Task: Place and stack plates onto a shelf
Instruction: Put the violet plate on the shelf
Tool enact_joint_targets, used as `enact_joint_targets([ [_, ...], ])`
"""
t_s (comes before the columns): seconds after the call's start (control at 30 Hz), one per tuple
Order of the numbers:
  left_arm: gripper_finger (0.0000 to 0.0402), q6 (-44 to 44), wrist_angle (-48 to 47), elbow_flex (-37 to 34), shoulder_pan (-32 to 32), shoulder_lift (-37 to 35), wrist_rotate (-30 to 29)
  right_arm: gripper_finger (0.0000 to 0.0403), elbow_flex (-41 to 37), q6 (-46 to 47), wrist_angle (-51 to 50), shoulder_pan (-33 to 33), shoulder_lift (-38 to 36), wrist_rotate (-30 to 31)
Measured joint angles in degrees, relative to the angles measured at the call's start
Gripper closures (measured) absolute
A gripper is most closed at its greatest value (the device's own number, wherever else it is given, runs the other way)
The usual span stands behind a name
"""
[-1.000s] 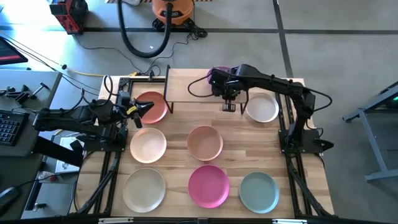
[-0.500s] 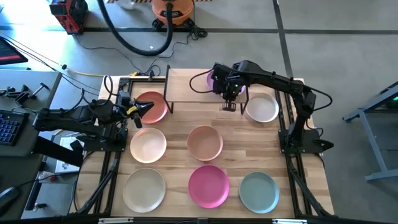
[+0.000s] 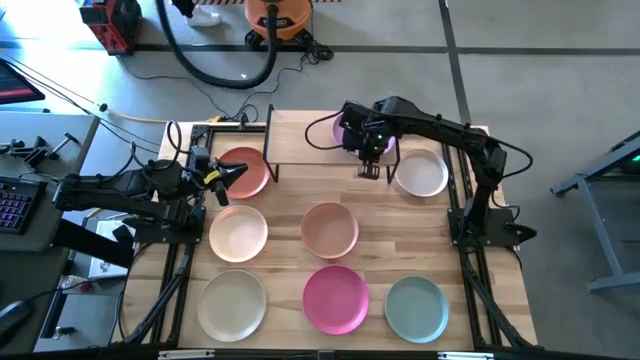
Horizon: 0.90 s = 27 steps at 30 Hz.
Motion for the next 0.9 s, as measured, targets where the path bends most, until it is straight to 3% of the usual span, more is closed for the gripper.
enact_joint_targets([
  [0.73, 0.0371, 0.06, -0.18, 0.0, 0.0, 0.02, 0.02, 0.0401, 0.02, 0.53, 0.06, 0.04, 1.2, 0.38],
  [0.9, 0.0371, 0.08, -0.18, 0.0, 0.02, 0.02, 0.01, 0.037, 0.0, 1.15, 0.06, 0.04, 1.2, -0.02],
])
